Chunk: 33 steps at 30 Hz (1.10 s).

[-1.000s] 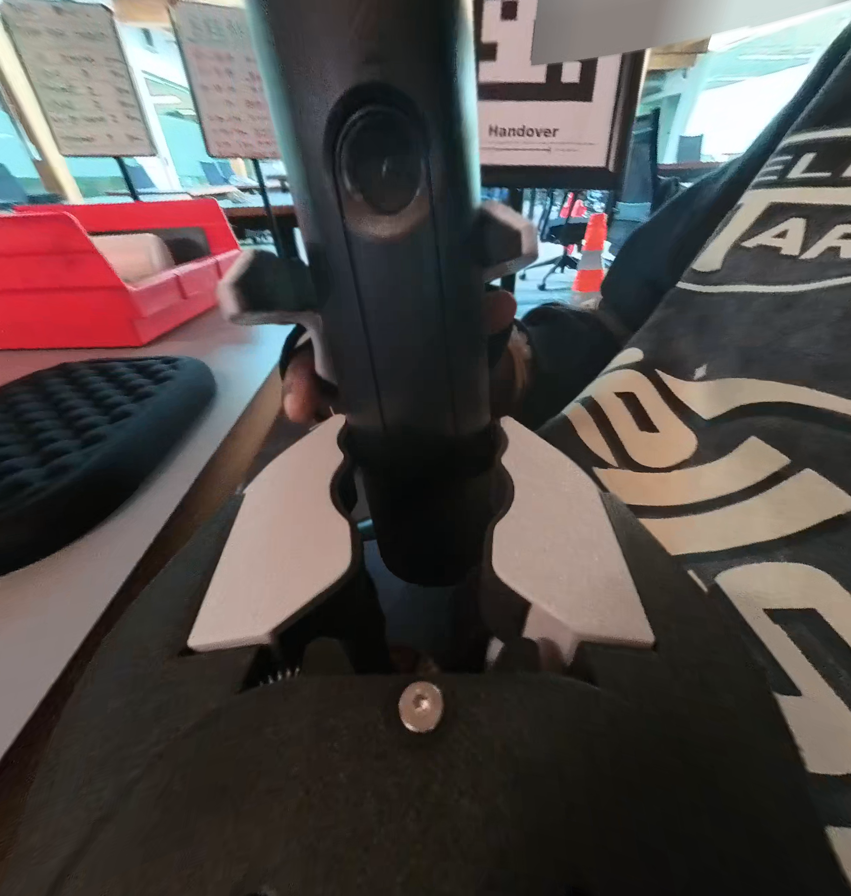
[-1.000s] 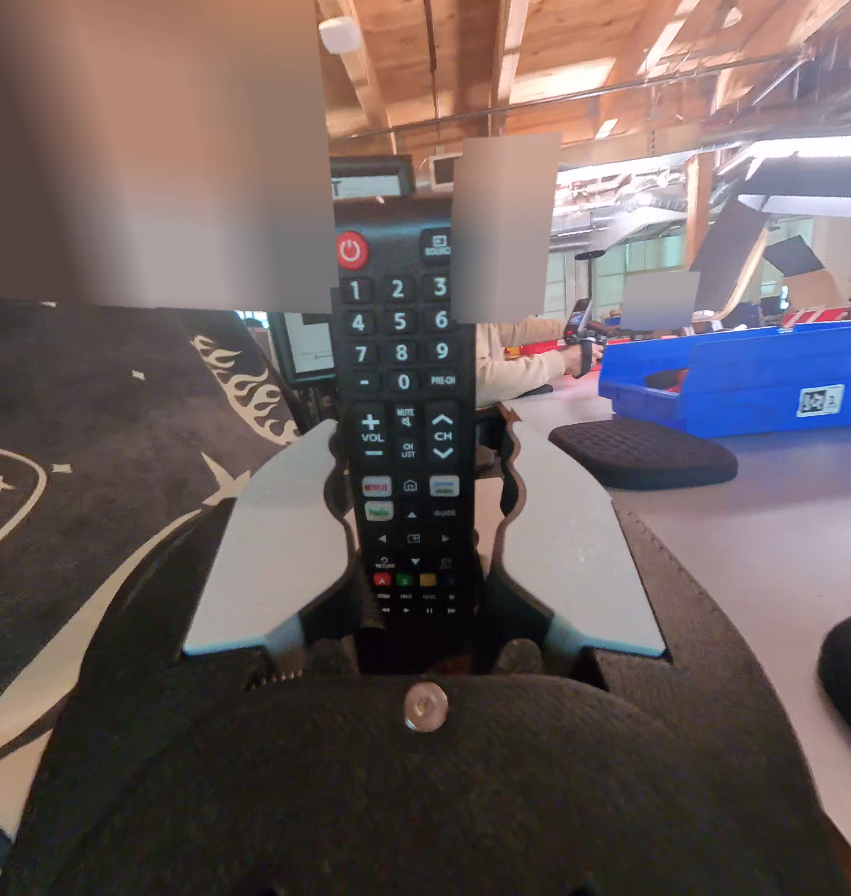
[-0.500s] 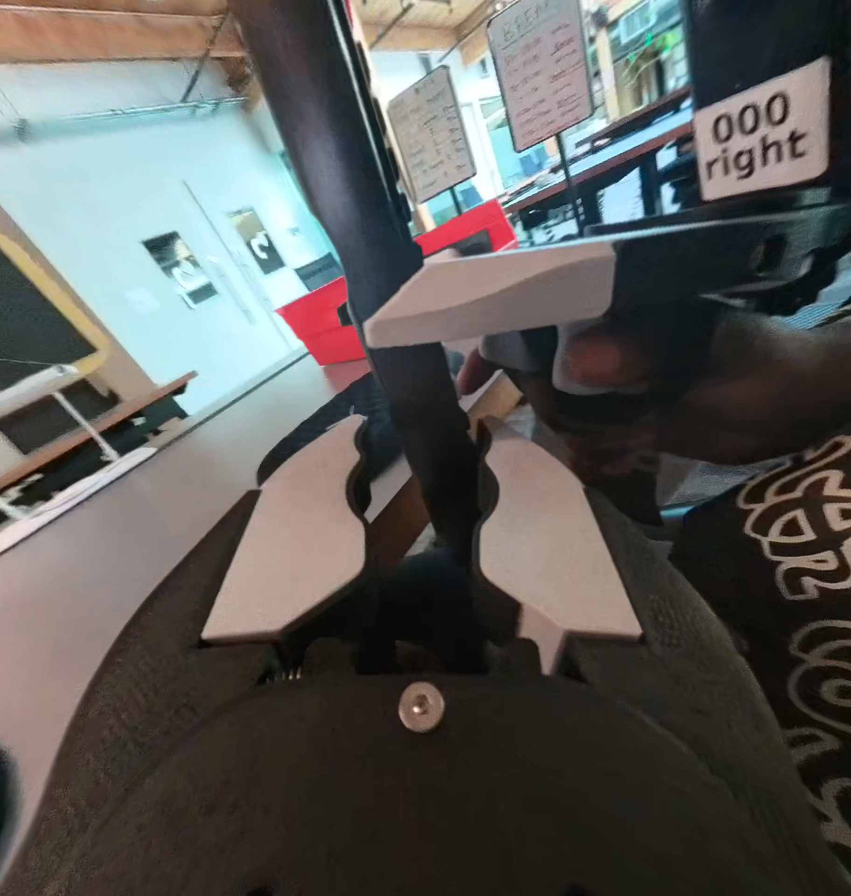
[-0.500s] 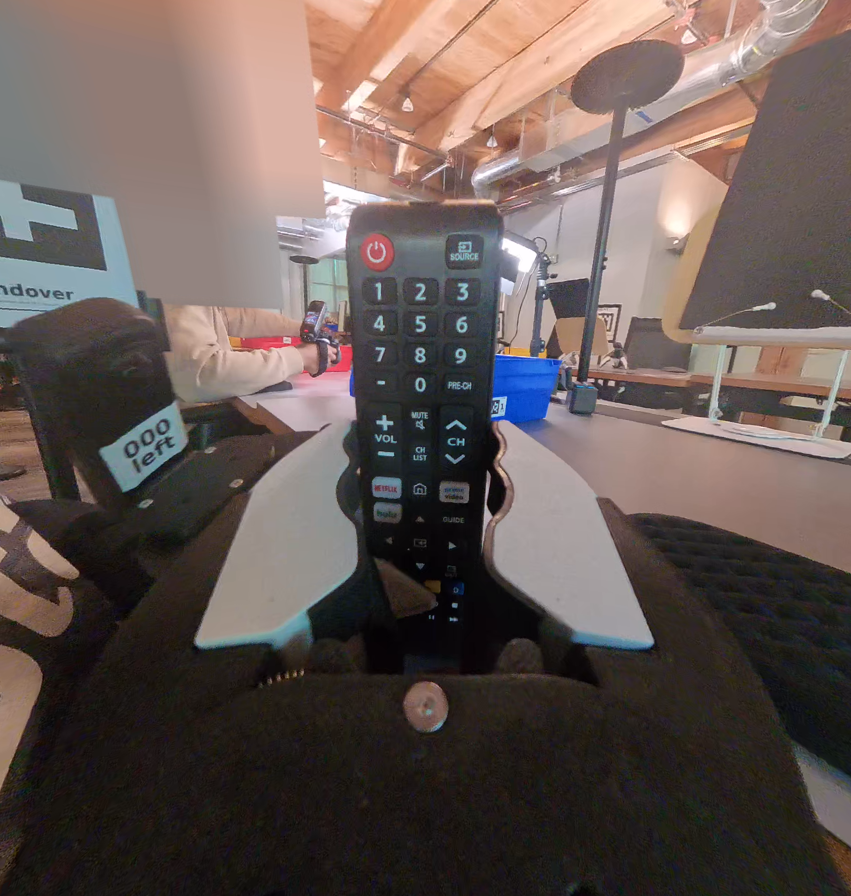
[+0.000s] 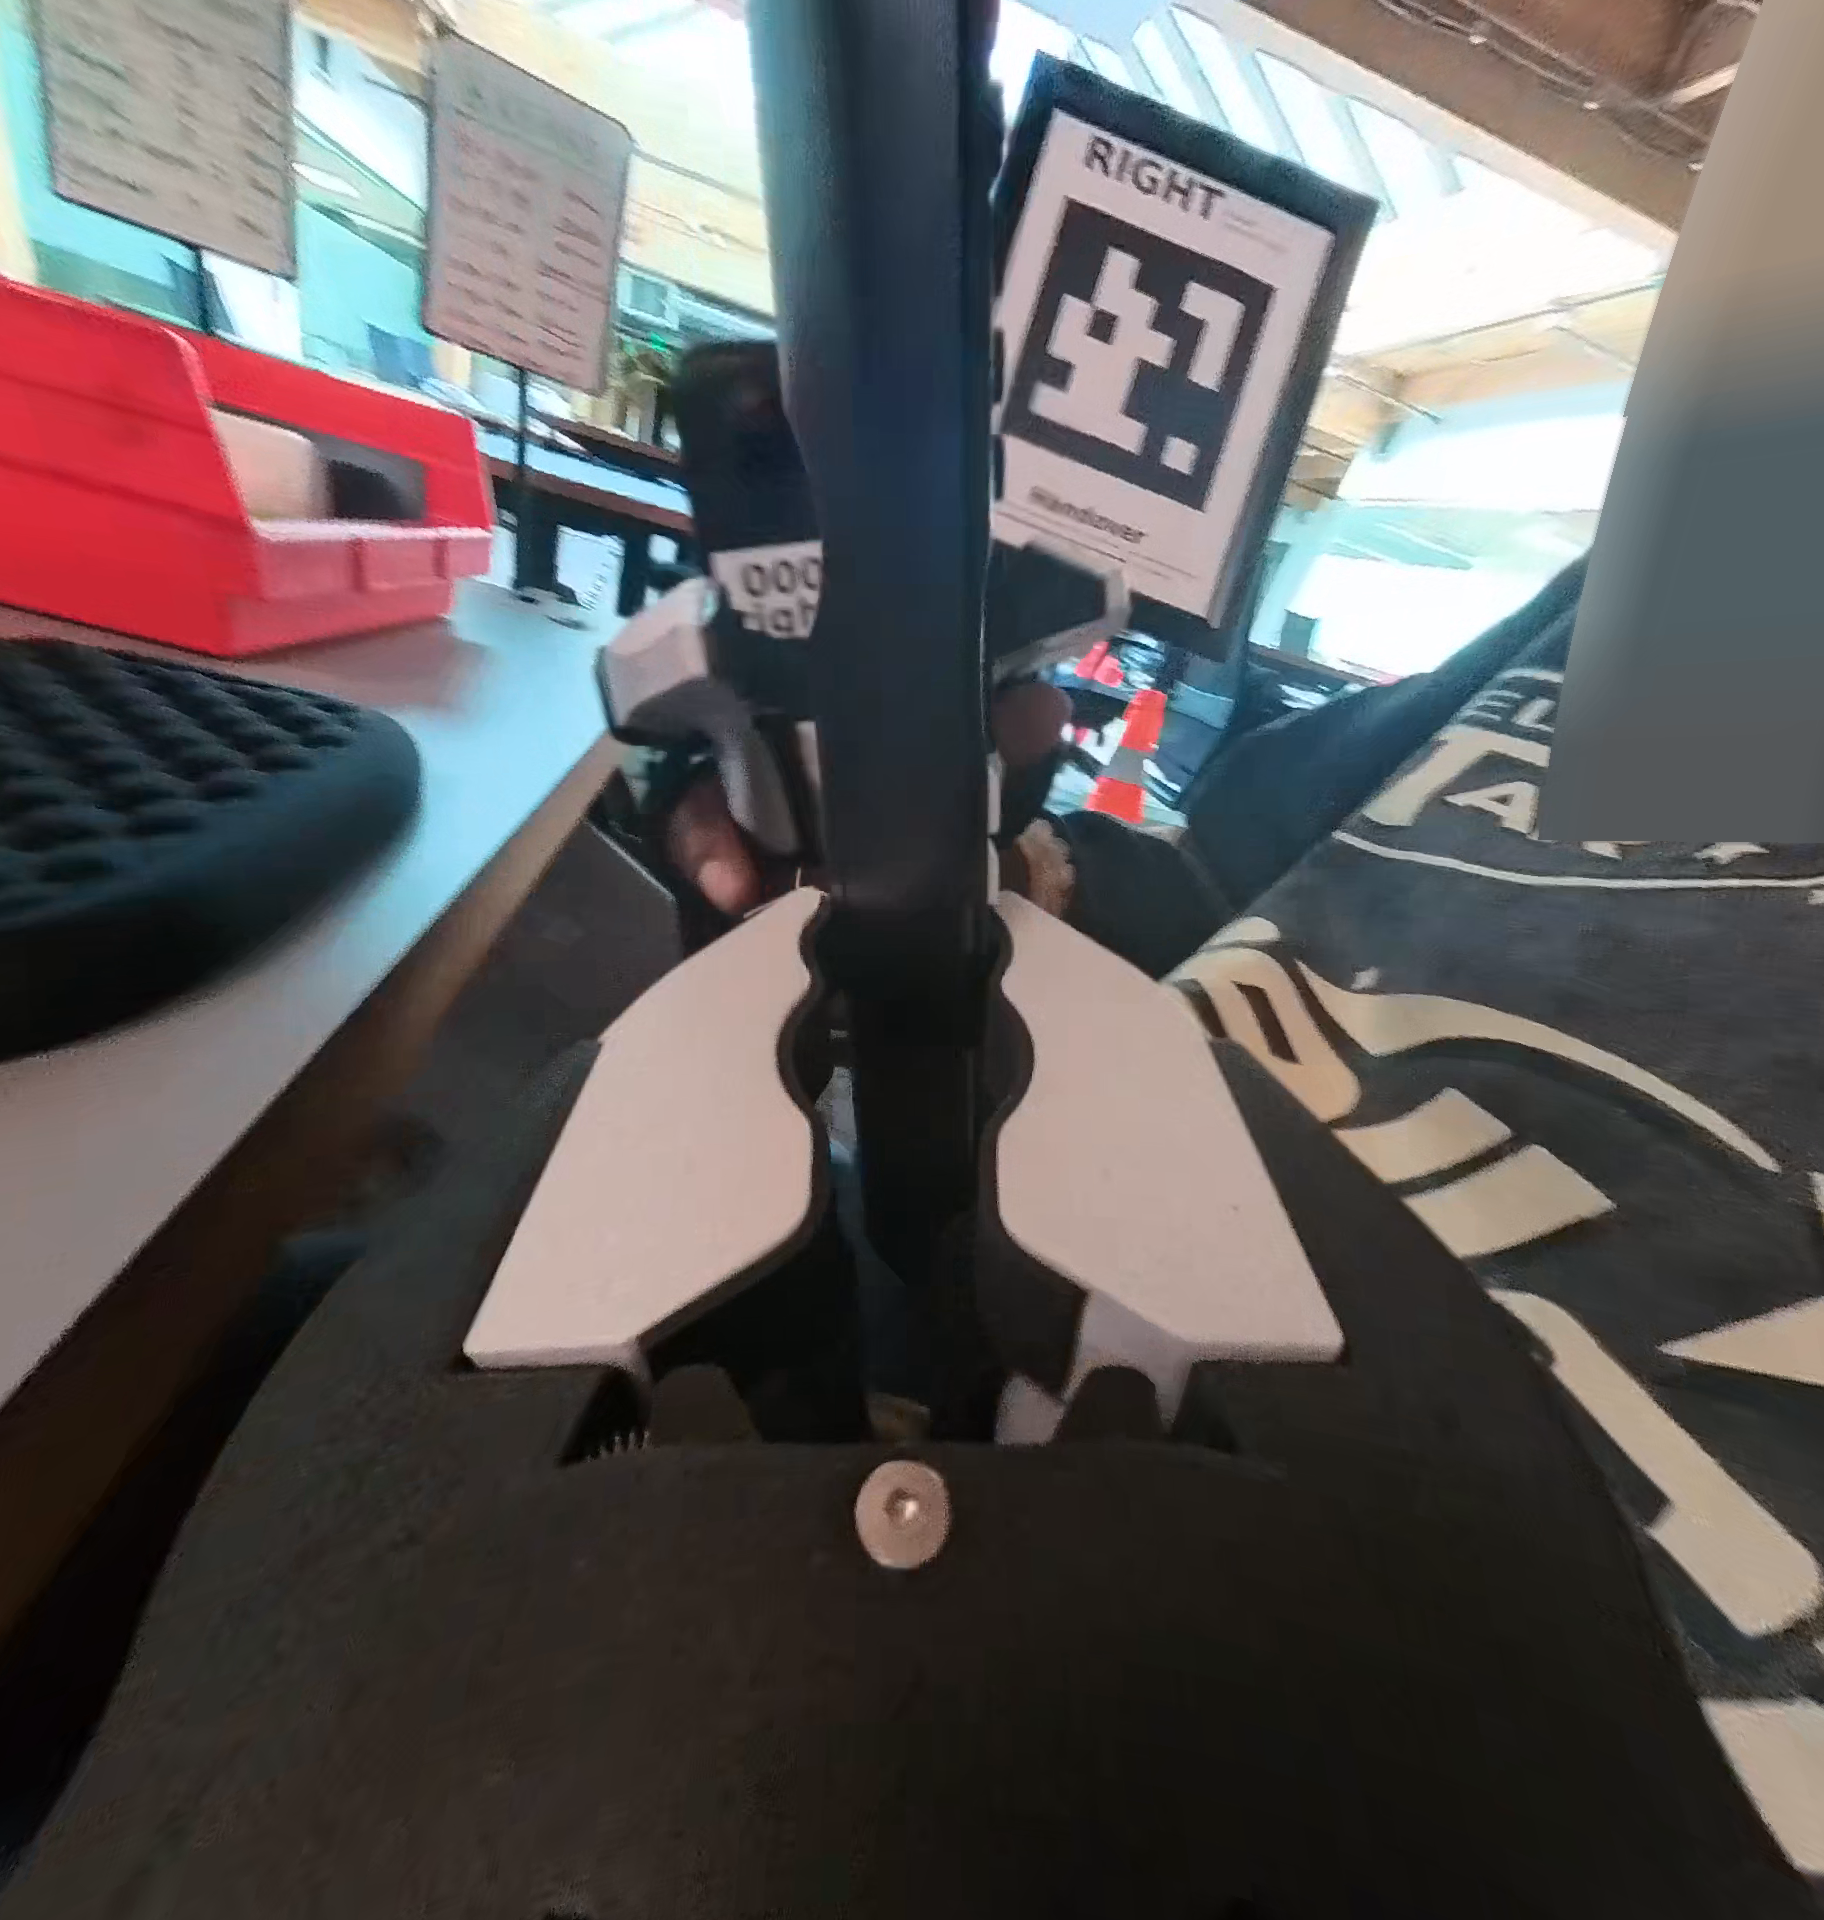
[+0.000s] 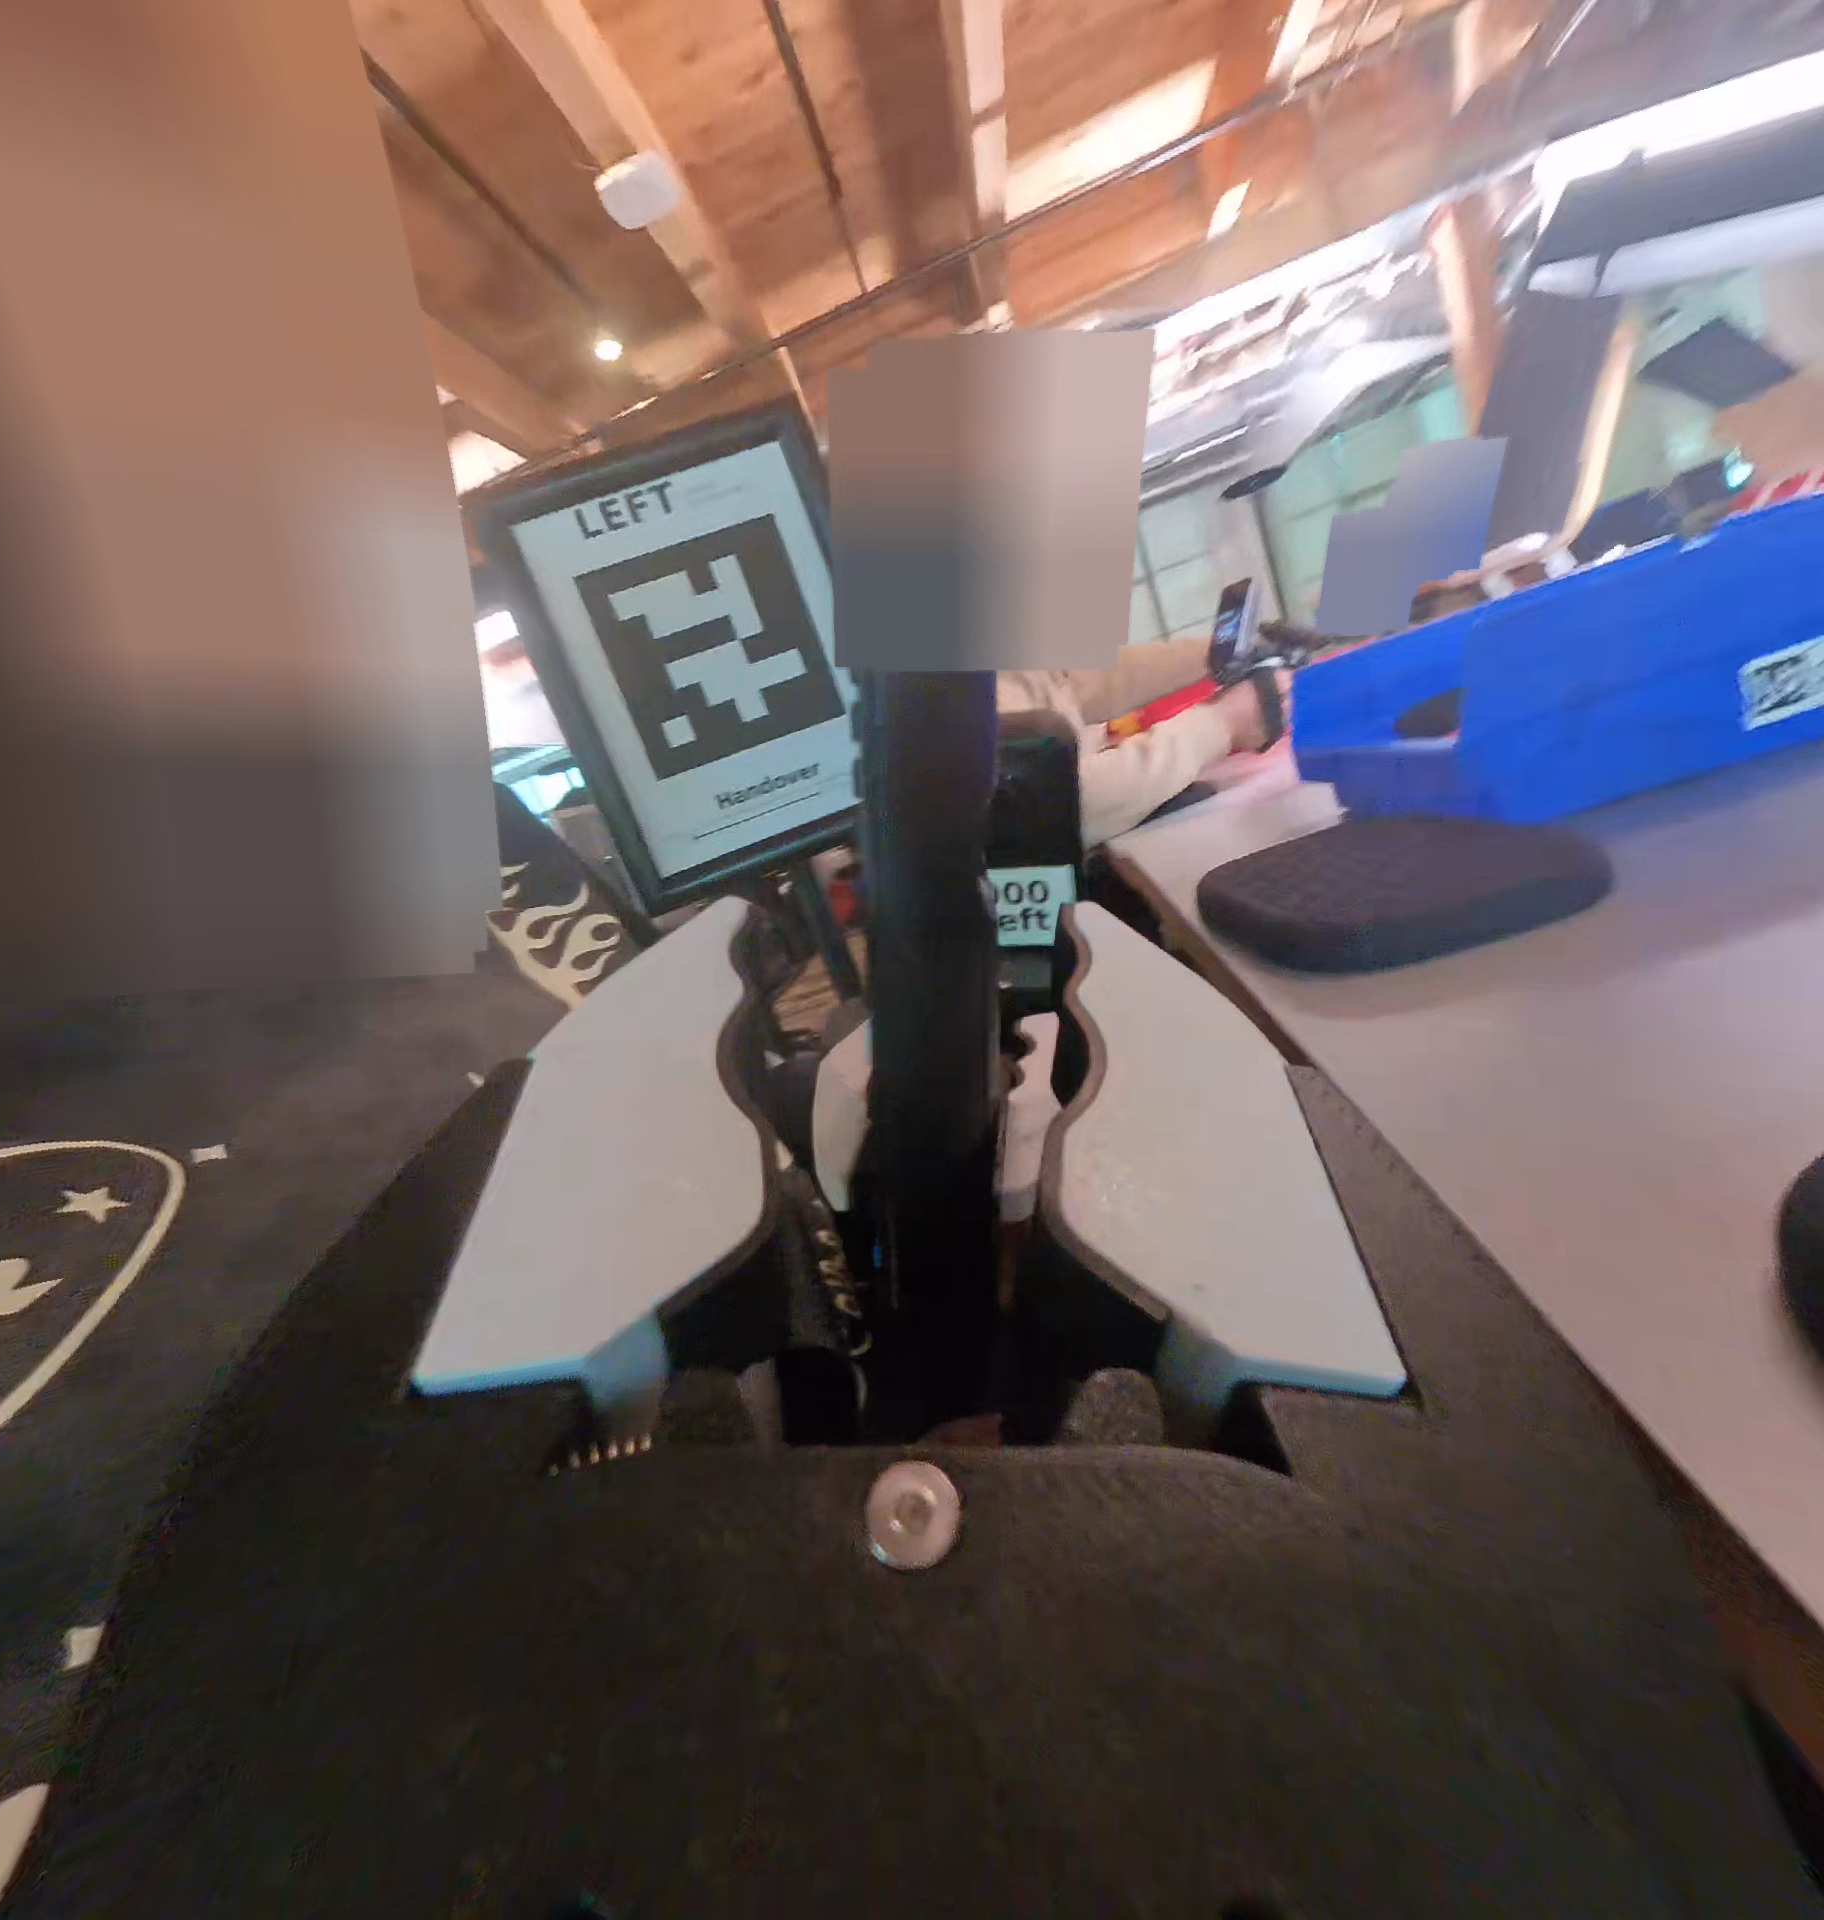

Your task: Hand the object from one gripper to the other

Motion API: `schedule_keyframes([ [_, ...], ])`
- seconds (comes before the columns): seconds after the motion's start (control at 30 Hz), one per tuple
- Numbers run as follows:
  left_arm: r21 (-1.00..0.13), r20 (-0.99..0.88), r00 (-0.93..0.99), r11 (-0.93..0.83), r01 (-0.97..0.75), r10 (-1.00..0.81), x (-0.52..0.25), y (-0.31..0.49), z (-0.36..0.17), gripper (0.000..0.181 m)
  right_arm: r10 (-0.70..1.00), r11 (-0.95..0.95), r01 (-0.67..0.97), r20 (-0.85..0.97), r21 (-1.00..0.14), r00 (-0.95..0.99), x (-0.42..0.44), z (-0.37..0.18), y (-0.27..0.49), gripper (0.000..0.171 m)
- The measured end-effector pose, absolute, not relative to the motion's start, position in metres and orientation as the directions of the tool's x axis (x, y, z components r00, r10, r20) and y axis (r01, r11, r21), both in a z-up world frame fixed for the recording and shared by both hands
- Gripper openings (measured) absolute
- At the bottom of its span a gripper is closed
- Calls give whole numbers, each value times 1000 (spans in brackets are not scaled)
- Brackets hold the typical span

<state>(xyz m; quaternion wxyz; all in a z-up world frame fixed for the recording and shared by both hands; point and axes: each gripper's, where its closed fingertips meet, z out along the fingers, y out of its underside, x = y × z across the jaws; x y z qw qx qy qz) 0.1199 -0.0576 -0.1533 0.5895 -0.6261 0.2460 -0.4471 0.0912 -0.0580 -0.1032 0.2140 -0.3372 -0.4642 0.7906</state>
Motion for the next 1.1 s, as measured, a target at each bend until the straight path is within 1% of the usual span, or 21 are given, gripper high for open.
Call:
schedule_keyframes([
  [0.07, -955, 291, 436, -229, 189, -852, 127, -62, -159, 25, 639, -469, 16, -352, -883, -684, 88, -110, -64, 52],
  [0.1, -955, 294, 437, -242, 171, -850, 130, -62, -162, 26, 638, -448, 25, -340, -894, -691, 88, -113, -69, 47],
  [0.13, -955, 296, 433, -254, 153, -851, 132, -63, -166, 25, 640, -417, 24, -312, -909, -702, 89, -116, -75, 32],
  [0.17, -954, 298, 438, -260, 146, -848, 132, -63, -168, 26, 665, -380, 15, -284, -925, -690, 87, -118, -76, 29],
  [0.27, -959, 283, 518, -235, 158, -807, 122, -52, -167, 26, 778, -291, -39, -213, -956, -591, 80, -120, -65, 27],
  [0.3, -964, 266, 565, -217, 154, -781, 116, -46, -167, 29, 818, -272, -73, -190, -960, -543, 78, -119, -59, 26],
  [0.33, -971, 238, 621, -190, 144, -747, 111, -40, -168, 36, 858, -263, -111, -180, -958, -481, 76, -118, -50, 26],
  [0.4, -989, 144, 738, -121, 85, -660, 99, -29, -169, 51, 924, -261, -179, -192, -949, -330, 72, -115, -30, 26],
  [0.5, -993, -85, 870, -31, -115, -486, 86, -17, -175, 59, 966, -234, -264, -193, -936, -171, 73, -113, -14, 26],
  [0.57, -966, -243, 891, 14, -257, -384, 84, -13, -177, 63, 977, -205, -305, -179, -930, -113, 74, -111, -13, 27],
  [0.63, -937, -344, 886, 50, -346, -312, 86, -12, -176, 63, 983, -185, -332, -168, -925, -79, 74, -110, -17, 27],
  [0.7, -909, -414, 871, 63, -413, -266, 85, -12, -176, 64, 985, -172, -345, -160, -923, -63, 73, -110, -23, 26],
  [0.77, -897, -440, 866, 62, -439, -239, 84, -11, -176, 64, 989, -150, -351, -141, -924, -52, 72, -111, -27, 27],
  [0.8, -895, -442, 864, 55, -443, -242, 84, -11, -178, 61, 990, -143, -347, -133, -927, -52, 71, -112, -29, 27],
  [0.83, -895, -441, 861, 48, -444, -254, 85, -11, -180, 55, 991, -134, -343, -127, -930, -43, 70, -113, -29, 27],
  [0.97, -927, -369, 871, 56, -372, -325, 89, -14, -178, 53, 990, -140, -333, -120, -933, -78, 71, -112, -30, 29],
  [1.03, -962, -269, 849, 84, -260, -456, 99, -22, -171, 53, 970, -158, -354, -77, -922, -231, 76, -103, -42, 33],
  [1.1, -987, -156, 784, 77, -138, -601, 111, -33, -165, 52, 903, -200, -357, -30, -913, -430, 86, -95, -57, 45],
])
